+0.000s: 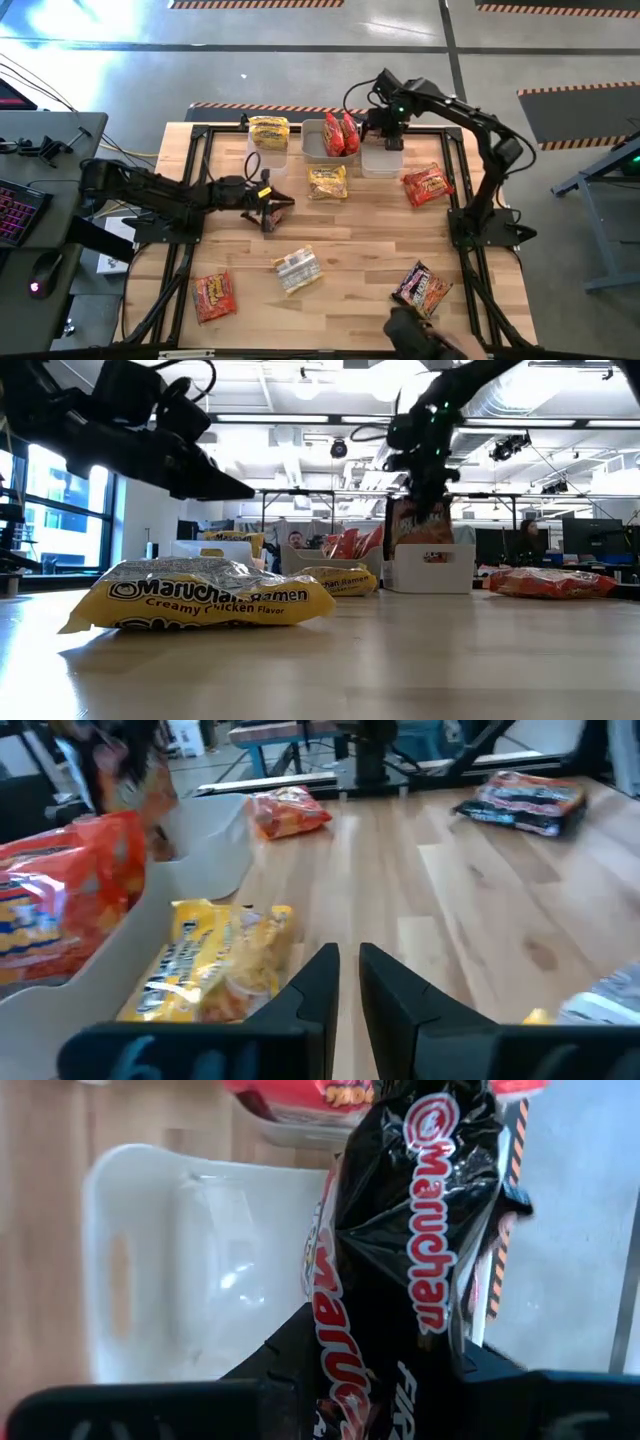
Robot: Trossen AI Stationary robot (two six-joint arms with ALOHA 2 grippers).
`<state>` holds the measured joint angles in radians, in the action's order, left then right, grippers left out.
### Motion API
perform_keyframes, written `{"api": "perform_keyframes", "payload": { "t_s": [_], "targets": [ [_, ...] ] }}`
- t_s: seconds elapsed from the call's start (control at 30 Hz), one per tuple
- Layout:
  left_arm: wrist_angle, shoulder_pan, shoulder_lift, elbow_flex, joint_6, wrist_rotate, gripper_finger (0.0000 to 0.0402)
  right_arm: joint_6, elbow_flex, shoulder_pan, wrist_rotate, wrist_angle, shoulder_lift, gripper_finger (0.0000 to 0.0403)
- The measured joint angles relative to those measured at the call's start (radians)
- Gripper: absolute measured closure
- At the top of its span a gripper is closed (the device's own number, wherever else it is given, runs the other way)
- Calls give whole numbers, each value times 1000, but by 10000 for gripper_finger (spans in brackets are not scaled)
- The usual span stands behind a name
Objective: Sort Maruchan noodles
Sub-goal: Put the bottom left black noodle pack into the white bin
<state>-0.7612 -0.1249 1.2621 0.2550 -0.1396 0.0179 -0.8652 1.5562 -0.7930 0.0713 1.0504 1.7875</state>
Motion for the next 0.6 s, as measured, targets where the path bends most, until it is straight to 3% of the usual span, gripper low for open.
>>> {"api": "perform_keyframes", "payload": {
  "t_s": [0.27,0.6],
  "targets": [
    [1,-60,0,0,7,3,367,-55,0,-15,-3,-51,102,318],
    [6,-68,0,0,8,3,367,-60,0,-25,-36,-55,118,318]
  ]
}}
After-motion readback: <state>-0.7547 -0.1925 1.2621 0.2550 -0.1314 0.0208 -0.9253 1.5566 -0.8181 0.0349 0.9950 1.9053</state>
